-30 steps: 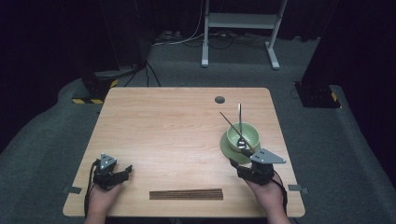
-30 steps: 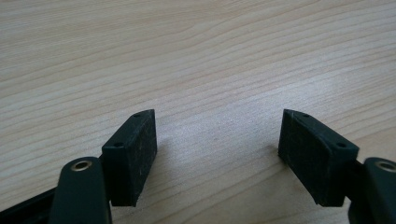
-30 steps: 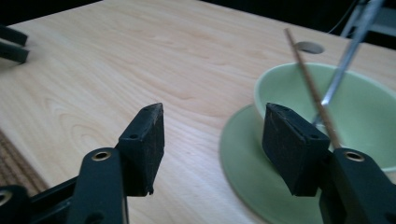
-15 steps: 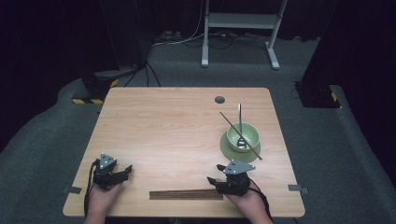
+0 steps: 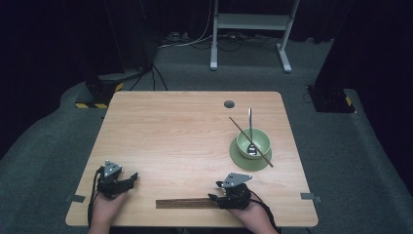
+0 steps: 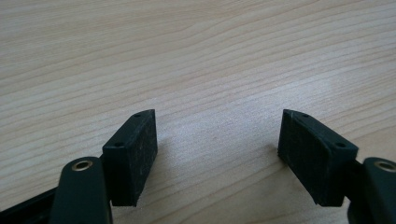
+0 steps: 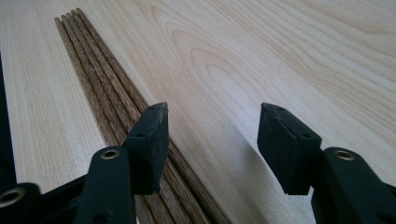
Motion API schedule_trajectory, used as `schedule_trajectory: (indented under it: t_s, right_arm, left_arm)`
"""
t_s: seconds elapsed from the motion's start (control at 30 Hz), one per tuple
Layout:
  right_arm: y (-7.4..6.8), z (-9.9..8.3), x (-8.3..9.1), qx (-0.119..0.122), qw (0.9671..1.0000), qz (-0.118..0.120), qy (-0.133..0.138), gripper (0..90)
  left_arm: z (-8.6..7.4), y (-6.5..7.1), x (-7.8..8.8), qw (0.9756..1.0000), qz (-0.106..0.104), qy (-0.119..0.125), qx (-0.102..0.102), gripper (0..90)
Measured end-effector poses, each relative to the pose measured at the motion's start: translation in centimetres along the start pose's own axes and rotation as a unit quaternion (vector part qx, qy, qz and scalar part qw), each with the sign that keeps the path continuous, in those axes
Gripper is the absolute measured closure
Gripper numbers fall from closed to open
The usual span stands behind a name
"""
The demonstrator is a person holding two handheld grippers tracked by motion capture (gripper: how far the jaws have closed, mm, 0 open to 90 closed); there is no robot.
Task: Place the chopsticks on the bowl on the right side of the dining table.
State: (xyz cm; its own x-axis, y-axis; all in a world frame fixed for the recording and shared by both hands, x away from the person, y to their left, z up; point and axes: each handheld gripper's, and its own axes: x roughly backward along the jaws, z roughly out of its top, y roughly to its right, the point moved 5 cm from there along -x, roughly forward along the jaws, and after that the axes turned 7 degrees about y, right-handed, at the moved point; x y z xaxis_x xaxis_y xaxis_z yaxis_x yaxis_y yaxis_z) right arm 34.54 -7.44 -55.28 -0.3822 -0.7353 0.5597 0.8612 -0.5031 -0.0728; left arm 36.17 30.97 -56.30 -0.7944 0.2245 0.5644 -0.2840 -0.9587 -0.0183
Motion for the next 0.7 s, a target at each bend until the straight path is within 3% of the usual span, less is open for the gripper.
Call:
schedule_trajectory:
  t_s: [0.4,0.7]
  right_arm:
    - [-0.31,-0.25,-0.12,0.002,0.9998,0.018,-0.01,55.1]
    - [0.04,-0.3,0.15,0.004,0.9998,0.015,-0.011,64.2]
  left_arm:
    - [0.0,-0.01,0.0,1.0,-0.001,0.0,0.0,28.6]
    - [0.0,-0.01,0.01,1.0,-0.003,0.0,-0.001,29.5]
